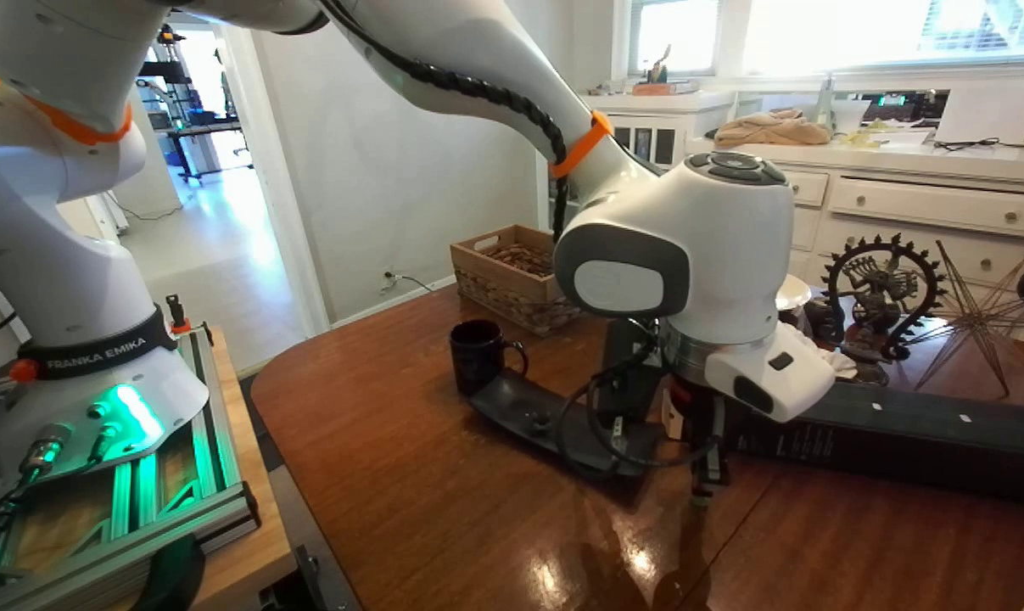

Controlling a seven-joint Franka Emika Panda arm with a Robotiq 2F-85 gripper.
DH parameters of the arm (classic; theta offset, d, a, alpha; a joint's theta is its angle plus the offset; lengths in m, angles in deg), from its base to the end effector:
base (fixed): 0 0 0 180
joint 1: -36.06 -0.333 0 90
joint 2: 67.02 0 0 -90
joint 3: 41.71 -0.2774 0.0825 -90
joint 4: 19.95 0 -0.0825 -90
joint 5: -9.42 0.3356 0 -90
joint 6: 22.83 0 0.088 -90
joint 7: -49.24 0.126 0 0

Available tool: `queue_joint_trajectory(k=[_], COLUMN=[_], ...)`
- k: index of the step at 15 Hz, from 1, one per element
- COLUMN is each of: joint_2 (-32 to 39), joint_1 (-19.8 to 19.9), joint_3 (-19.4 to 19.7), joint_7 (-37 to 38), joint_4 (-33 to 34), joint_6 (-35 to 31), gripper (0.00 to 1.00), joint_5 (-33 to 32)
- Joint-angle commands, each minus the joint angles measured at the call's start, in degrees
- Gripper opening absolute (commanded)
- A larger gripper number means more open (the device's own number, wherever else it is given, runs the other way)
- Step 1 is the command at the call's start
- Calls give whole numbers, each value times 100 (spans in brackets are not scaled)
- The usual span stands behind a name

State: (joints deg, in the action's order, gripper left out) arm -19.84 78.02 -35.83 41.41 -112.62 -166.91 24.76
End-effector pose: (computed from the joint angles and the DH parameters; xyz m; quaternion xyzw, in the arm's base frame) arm 0.4326 -0.4673 0.1408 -0.9044 0.4221 -0.0577 0.0213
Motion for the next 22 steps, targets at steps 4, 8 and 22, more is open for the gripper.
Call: queue_joint_trajectory(k=[4,8,22], joint_2=[124,129,91], joint_1=[20,40,34], joint_3=[44,47,-33], joint_7=[30,20,30], joint_4=[59,61,166], joint_6=[-108,-112,-58], gripper=[6,6,6], joint_5=[43,43,75])
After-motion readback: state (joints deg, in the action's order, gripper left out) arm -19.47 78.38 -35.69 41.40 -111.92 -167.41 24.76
